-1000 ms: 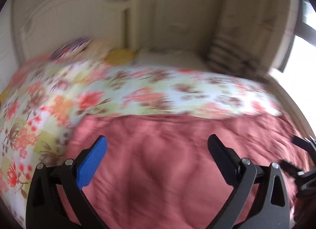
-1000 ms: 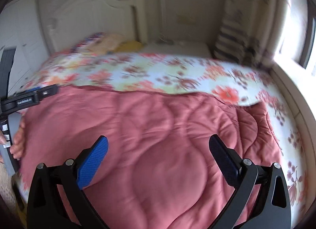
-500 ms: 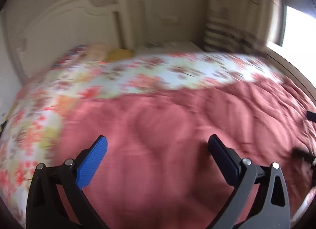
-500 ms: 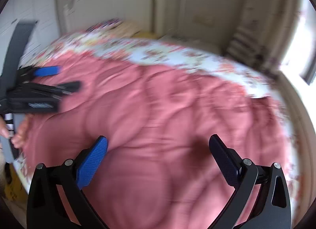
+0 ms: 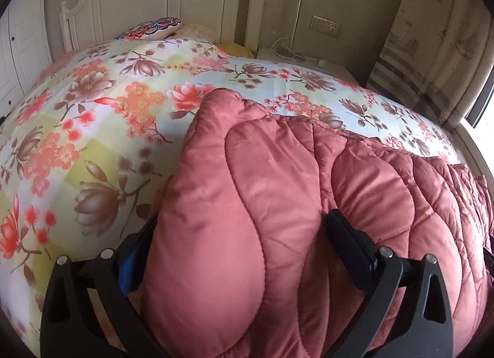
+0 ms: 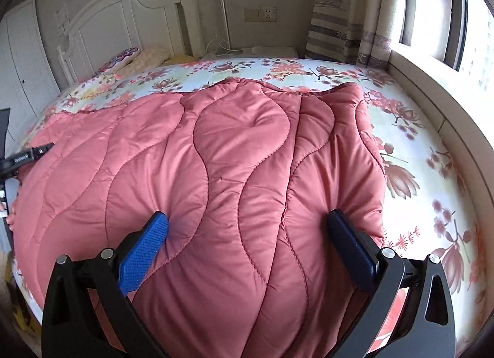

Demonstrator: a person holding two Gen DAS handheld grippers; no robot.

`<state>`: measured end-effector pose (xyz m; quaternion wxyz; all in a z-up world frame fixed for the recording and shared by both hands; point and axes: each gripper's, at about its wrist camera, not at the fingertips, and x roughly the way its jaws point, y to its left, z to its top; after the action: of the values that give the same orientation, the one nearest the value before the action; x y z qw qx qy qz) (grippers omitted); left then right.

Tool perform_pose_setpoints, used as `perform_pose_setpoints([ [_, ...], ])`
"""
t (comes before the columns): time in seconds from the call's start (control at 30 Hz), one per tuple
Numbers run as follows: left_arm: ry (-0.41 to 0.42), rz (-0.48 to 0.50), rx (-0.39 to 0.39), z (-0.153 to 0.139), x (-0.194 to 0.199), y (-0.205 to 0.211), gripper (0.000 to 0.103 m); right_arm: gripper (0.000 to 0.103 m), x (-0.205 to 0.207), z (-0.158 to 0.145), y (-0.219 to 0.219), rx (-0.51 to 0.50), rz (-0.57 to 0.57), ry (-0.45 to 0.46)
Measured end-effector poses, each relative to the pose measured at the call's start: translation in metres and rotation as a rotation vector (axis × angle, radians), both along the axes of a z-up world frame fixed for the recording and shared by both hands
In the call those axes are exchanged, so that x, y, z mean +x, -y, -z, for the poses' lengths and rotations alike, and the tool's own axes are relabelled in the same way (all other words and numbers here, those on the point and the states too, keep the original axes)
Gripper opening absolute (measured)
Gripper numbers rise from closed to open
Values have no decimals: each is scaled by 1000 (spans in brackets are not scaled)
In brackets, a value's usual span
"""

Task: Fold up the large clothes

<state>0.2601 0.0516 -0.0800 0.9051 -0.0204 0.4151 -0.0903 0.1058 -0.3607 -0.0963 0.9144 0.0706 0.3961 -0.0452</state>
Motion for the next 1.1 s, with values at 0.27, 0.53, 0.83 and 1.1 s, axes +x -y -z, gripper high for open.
perform_pose_setpoints([
  [0.27,159,50,-7,-44,-58,11,101,98,-35,-33,-27,-14,-7,99],
  [0.53,144,312,234,-9,-112,107,101,98,-39,-20,-107,-94,-224,52],
  [0.83,168,197,225,-26,-105,70,101,98,-42,-23,-83,-124,-179,43],
  [1.1,-19,40,31,8,-57,-5,101,99,-46,6,-10,-13,22,-8],
])
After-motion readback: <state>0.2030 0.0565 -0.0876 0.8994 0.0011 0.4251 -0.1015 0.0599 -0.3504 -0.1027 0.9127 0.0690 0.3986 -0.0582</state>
